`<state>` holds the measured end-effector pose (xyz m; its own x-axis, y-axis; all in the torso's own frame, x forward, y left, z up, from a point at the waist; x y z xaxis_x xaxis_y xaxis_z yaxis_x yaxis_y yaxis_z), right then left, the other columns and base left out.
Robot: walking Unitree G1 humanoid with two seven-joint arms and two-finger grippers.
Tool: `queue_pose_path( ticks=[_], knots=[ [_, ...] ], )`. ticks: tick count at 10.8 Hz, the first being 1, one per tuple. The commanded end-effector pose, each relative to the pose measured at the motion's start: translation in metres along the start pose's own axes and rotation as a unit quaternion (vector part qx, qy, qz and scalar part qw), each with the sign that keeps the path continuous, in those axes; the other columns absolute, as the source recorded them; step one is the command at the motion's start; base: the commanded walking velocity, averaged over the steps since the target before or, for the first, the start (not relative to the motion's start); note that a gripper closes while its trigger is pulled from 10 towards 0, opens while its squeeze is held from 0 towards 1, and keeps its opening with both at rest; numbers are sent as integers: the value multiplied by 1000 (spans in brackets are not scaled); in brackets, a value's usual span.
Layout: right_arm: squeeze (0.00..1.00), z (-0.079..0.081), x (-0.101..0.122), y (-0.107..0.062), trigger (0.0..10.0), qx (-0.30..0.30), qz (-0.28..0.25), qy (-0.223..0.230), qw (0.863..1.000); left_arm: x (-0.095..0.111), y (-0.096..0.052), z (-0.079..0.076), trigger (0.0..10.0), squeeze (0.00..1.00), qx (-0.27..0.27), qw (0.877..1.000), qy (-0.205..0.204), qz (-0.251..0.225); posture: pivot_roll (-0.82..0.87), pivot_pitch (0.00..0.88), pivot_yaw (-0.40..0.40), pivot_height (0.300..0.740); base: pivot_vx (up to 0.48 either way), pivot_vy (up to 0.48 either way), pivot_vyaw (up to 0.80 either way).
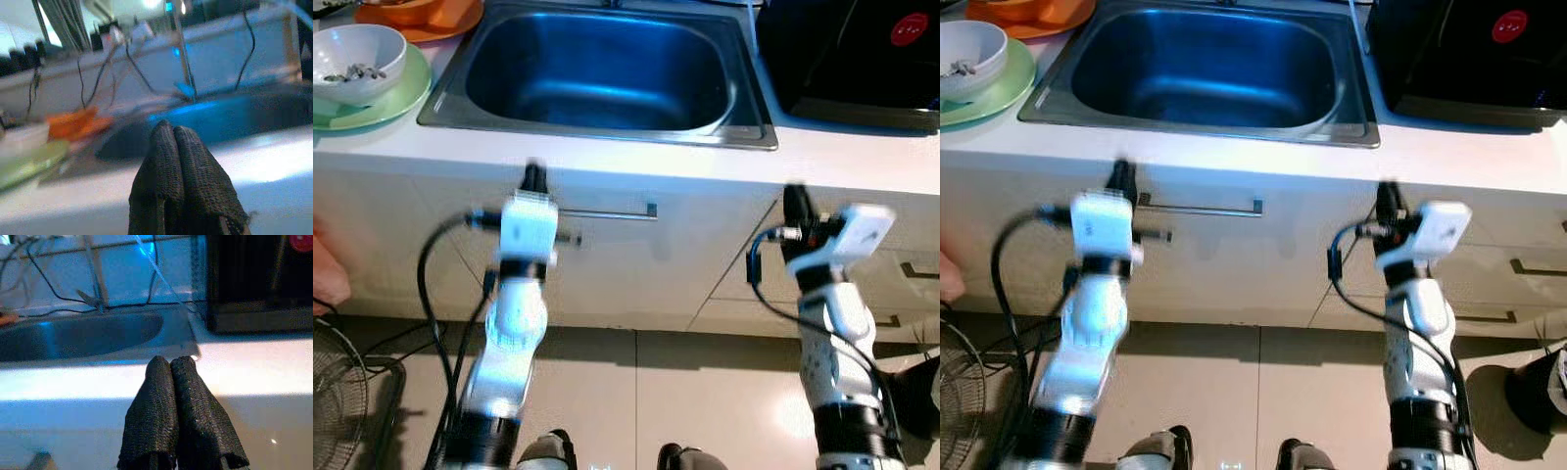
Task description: Kitchen organization
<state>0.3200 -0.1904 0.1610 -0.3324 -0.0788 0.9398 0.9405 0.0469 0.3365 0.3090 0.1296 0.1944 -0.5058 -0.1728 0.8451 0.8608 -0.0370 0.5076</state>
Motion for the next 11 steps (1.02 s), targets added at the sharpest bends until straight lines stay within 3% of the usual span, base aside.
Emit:
queue_pose_path(
  ticks=[1,3,4,5,6,8,9,11],
  knots=[
    [0,3,5,3,10000,-2,-5,11,1000,6,3,1,10000,0,0,1000,-1,-7,52,160,-40,740,0,0,0],
    [0,16,9,-2,10000,4,24,2,1000,12,-8,11,10000,0,23,1000,-14,10,48,157,-44,740,0,0,0],
    [0,20,2,-8,10000,4,46,-5,999,2,-20,10,10000,0,17,999,-18,40,46,158,-45,740,0,0,0],
    [0,14,-2,-17,10000,-17,75,-12,997,-1,-29,6,10000,0,2,997,-20,69,65,158,-42,740,0,0,0],
    [0,9,10,-16,10000,-24,60,-13,998,0,-37,8,10000,0,-1,997,-20,74,71,161,-41,740,0,0,0],
    [0,7,37,-22,10000,-29,42,-94,994,9,-41,24,10000,0,35,996,-4,82,63,169,-52,740,0,0,0],
    [0,11,36,-26,10000,-43,51,-72,995,13,-43,23,10000,0,46,995,-12,84,57,174,-55,740,0,0,0],
    [0,16,25,-33,10000,-37,80,-73,993,18,-47,12,10000,0,42,995,-23,91,63,183,-62,740,0,0,0]
  ],
)
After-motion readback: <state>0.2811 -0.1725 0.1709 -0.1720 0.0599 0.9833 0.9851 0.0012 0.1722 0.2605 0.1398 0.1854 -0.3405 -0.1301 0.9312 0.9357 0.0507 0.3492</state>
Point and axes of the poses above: a point about 5 cm out from each wrist's last joint towards the gripper, its own y axis pointing out of the wrist towards the gripper, its own x axis along the axis of the wrist's last joint, z = x × y, the point moved 1 cm from there along y, pointing out of the wrist towards the gripper, and after that the axes turned 6 degrees about -y, right-handed, at the moved point
